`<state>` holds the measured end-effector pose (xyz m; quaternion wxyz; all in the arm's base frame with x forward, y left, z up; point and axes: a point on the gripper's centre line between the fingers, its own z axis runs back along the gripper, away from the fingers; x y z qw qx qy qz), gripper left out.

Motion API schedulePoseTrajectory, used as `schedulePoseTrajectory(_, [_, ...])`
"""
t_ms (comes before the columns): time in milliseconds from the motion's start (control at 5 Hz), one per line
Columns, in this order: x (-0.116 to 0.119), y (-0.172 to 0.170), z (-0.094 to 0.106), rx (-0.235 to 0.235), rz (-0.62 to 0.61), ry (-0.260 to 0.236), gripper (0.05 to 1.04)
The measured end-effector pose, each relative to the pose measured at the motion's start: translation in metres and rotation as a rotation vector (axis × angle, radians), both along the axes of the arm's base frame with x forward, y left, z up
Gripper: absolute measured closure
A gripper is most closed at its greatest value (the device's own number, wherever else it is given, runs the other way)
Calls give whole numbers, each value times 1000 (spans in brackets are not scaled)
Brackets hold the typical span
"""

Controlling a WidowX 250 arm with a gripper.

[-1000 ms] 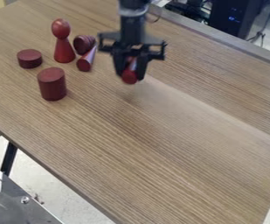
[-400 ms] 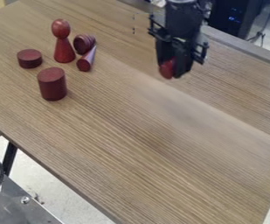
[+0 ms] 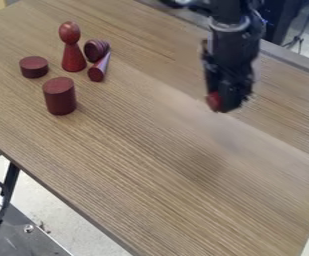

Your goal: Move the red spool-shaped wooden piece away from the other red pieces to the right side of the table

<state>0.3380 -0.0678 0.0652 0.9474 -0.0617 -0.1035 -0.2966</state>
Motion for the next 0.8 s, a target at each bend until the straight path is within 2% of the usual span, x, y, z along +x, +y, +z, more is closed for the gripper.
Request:
schedulePoseTrajectory(200, [0, -32, -20, 6, -121, 52, 674])
schedulePoseTrajectory(400, [-2, -54, -23, -10, -182, 33, 674])
schedulePoseTrajectory(800, [-7, -51, -31, -2, -150, 39, 673])
